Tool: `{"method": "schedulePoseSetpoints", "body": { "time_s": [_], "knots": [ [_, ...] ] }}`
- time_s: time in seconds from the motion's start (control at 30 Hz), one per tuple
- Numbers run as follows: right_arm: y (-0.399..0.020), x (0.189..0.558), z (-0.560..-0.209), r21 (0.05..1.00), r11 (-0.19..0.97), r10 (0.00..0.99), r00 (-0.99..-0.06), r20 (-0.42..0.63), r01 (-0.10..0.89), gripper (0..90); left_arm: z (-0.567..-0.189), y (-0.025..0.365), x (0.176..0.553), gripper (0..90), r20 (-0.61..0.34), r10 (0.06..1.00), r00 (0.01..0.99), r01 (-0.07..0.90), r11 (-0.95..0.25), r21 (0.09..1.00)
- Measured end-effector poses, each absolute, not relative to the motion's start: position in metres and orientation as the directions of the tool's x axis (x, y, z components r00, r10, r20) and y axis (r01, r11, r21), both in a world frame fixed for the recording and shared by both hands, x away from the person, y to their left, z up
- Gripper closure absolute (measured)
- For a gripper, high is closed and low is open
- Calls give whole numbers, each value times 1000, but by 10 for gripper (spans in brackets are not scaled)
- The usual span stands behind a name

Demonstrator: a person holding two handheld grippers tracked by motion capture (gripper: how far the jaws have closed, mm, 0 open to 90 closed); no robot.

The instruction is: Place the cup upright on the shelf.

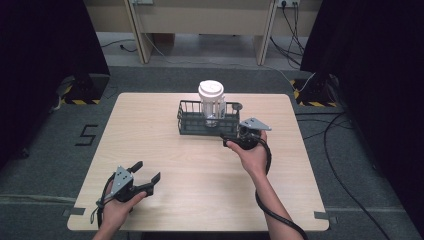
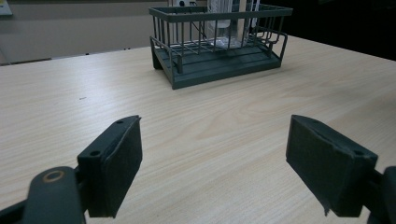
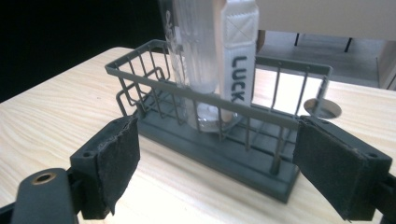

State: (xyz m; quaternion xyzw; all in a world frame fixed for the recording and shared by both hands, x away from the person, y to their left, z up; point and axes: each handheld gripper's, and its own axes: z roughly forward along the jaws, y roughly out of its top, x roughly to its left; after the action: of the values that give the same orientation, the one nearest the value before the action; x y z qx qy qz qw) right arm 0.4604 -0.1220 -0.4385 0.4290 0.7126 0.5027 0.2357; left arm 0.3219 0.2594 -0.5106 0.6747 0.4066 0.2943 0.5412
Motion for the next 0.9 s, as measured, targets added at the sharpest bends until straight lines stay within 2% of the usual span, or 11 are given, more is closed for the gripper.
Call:
{"method": "schedulePoseSetpoints", "body": {
  "time_s": [0.9],
  "knots": [
    [-172,422,-459,906,151,868,-492,70,395,154,-511,259,321,179,-39,870,491,229,-85,970]
  ]
}}
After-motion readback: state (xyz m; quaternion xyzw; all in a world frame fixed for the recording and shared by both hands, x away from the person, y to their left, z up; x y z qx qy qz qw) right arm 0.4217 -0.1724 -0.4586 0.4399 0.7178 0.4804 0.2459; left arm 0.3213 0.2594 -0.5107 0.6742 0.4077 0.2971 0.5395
